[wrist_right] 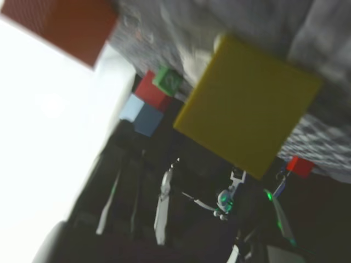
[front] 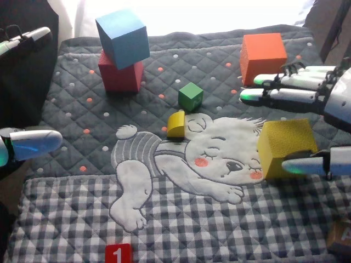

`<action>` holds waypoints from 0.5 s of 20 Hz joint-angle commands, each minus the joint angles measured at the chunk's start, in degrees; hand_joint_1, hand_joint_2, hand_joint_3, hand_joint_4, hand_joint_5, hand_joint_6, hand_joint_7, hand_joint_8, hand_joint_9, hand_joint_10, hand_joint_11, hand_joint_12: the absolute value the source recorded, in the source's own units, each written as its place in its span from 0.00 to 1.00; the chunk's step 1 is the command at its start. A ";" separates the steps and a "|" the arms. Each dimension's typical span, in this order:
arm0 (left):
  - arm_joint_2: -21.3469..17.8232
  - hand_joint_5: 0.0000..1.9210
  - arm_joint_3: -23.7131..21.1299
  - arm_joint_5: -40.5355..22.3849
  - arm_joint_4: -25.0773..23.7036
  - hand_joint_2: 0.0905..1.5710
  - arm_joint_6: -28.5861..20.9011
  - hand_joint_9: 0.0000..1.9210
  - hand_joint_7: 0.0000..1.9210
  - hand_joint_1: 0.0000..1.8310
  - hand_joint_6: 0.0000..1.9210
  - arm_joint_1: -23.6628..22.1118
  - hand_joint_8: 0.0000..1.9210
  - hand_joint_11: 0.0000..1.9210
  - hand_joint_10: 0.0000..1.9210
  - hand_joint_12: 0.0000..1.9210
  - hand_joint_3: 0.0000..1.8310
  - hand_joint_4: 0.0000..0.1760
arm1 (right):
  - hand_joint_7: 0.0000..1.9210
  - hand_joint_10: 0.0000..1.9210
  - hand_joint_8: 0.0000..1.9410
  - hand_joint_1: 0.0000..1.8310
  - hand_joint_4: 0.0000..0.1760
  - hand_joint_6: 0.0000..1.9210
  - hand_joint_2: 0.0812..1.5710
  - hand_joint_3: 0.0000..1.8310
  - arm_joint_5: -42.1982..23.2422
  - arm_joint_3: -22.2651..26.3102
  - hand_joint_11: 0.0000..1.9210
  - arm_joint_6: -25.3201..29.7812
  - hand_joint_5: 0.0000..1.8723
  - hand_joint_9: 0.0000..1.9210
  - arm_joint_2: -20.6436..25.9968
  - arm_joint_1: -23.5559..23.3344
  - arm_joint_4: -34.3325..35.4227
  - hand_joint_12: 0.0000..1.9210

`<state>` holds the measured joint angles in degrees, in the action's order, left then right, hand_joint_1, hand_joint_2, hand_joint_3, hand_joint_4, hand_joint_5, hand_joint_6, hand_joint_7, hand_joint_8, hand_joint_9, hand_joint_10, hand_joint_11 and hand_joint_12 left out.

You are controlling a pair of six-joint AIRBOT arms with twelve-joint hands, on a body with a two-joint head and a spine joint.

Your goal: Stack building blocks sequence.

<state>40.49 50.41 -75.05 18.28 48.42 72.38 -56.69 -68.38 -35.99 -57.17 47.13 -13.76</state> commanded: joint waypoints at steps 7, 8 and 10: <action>0.02 0.08 0.76 -6.53 0.25 0.61 -1.58 0.07 0.07 0.34 0.00 -0.22 0.00 0.00 0.00 0.35 0.00 0.52 | 0.15 0.02 0.00 0.45 0.77 0.00 0.59 0.00 -0.17 -1.41 0.12 0.84 0.14 0.25 -1.36 -1.91 -2.23 0.56; 0.07 0.07 0.79 -6.51 0.22 0.61 -1.69 0.08 0.07 0.35 0.00 -0.22 0.00 0.00 0.00 0.35 0.00 0.55 | 0.17 0.02 0.01 0.47 0.73 0.00 0.58 0.00 0.36 -1.48 0.14 0.84 0.15 0.28 -1.37 -2.03 -2.70 0.57; 0.25 0.07 0.89 -6.50 0.23 0.61 -1.97 0.08 0.07 0.35 0.00 -0.22 0.00 0.00 0.00 0.38 0.00 0.53 | 0.30 0.12 0.01 0.55 0.38 0.00 0.64 0.00 1.96 -1.78 0.26 0.85 0.24 0.42 -1.37 -2.80 -4.24 0.68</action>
<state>40.58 50.87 -74.67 17.87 46.89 72.49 -49.23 -69.97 -35.42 -58.81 45.04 -19.70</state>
